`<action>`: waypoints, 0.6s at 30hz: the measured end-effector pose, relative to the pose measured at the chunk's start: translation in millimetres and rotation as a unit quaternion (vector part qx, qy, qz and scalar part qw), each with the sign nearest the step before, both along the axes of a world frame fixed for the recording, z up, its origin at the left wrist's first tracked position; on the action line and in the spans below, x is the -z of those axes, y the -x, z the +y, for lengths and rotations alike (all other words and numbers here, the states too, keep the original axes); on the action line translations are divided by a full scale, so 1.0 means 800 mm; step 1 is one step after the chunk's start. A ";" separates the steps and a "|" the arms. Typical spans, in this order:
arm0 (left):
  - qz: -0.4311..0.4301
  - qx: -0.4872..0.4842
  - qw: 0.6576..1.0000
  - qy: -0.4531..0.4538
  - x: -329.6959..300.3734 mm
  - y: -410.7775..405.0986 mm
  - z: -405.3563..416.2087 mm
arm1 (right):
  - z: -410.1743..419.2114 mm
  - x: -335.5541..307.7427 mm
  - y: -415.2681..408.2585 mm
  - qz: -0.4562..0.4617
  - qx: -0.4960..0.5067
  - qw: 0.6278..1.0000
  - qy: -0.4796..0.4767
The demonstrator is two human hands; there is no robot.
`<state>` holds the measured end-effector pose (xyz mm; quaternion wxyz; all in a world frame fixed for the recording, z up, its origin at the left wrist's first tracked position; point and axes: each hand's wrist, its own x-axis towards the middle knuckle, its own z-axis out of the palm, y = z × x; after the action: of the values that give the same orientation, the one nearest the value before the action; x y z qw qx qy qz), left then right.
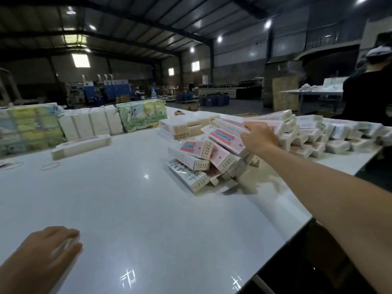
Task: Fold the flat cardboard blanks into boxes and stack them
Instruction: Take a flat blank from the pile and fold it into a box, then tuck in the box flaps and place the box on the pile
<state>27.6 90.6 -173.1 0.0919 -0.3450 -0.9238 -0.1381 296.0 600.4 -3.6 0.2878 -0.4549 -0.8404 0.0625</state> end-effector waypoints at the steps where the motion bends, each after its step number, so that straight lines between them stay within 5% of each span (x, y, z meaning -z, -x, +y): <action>1: -0.016 0.007 1.000 0.010 0.016 0.020 -0.009 | 0.002 0.005 -0.001 -0.002 -0.004 1.000 0.002; 5: -0.021 0.031 0.999 -0.012 0.034 0.032 -0.012 | -0.005 0.008 0.002 -0.014 -0.003 0.999 -0.038; 9: -0.020 0.029 0.998 -0.054 -0.028 -0.052 0.023 | -0.029 -0.017 0.008 -0.006 0.017 0.998 -0.060; 15: -0.007 -0.004 0.997 -0.071 -0.079 -0.124 0.050 | -0.163 -0.065 0.044 0.160 -0.231 0.944 -0.170; 18: -0.018 -0.004 0.998 -0.062 -0.087 -0.137 0.049 | -0.247 -0.044 0.064 0.136 -0.393 0.897 -0.152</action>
<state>137.0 130.0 -103.8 0.0970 -0.3323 -0.9163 -0.2013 245.0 402.9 31.7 0.4170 -0.0256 -0.9026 0.1038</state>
